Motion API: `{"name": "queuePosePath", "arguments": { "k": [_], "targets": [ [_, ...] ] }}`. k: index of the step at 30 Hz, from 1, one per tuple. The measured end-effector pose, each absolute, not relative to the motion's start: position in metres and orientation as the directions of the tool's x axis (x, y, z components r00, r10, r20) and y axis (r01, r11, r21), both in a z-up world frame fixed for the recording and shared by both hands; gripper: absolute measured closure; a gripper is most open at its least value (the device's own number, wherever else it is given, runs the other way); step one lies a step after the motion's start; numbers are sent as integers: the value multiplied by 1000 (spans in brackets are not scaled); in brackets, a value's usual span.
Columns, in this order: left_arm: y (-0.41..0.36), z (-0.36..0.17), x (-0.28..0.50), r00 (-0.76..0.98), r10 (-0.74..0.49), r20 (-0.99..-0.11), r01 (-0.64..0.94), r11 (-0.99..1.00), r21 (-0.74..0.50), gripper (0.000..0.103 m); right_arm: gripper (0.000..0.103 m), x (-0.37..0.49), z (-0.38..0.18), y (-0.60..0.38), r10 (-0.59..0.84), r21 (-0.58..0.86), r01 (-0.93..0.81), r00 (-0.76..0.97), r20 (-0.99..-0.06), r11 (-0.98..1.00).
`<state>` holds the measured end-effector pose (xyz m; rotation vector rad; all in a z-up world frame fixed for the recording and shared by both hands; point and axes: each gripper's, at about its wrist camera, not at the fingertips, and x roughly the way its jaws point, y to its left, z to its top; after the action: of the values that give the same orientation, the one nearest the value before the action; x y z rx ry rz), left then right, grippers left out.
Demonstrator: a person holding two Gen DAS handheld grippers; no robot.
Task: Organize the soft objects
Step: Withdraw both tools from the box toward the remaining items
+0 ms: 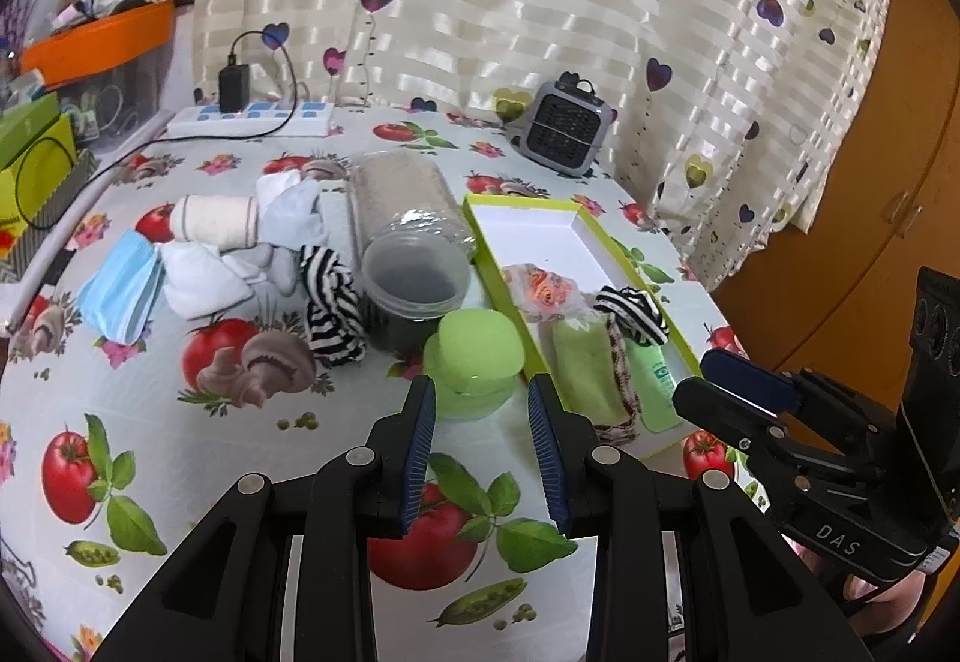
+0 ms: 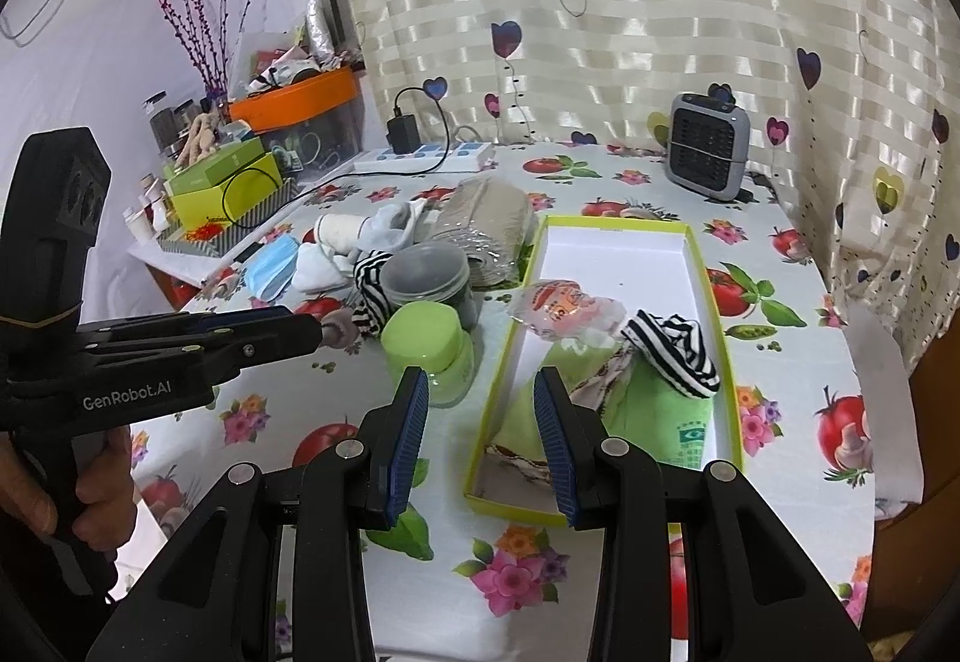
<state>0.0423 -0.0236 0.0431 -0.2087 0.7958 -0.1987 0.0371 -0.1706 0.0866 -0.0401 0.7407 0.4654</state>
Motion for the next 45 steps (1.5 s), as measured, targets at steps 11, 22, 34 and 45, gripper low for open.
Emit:
{"name": "queuePosePath", "arguments": {
  "k": [11, 22, 34, 45],
  "targets": [
    [13, 35, 40, 690, -209, -693, 12, 960, -279, 72, 65, 37, 83, -158, 417, 125, -455, 627, -658, 882],
    [51, 17, 46, 672, -156, -724, -87, 954, -286, 72, 65, 39, 79, -148, 433, 125, -478, 615, -659, 869],
    [74, 3, 58, 663, -138, -736, -138, 943, -301, 72, 65, 47, 81, -128, 472, 126, -528, 595, -650, 840],
    [103, -6, 59, 659, -113, -743, -194, 930, -313, 72, 65, 75, 65, -61, 508, 111, -615, 521, -686, 781]
  ]
}}
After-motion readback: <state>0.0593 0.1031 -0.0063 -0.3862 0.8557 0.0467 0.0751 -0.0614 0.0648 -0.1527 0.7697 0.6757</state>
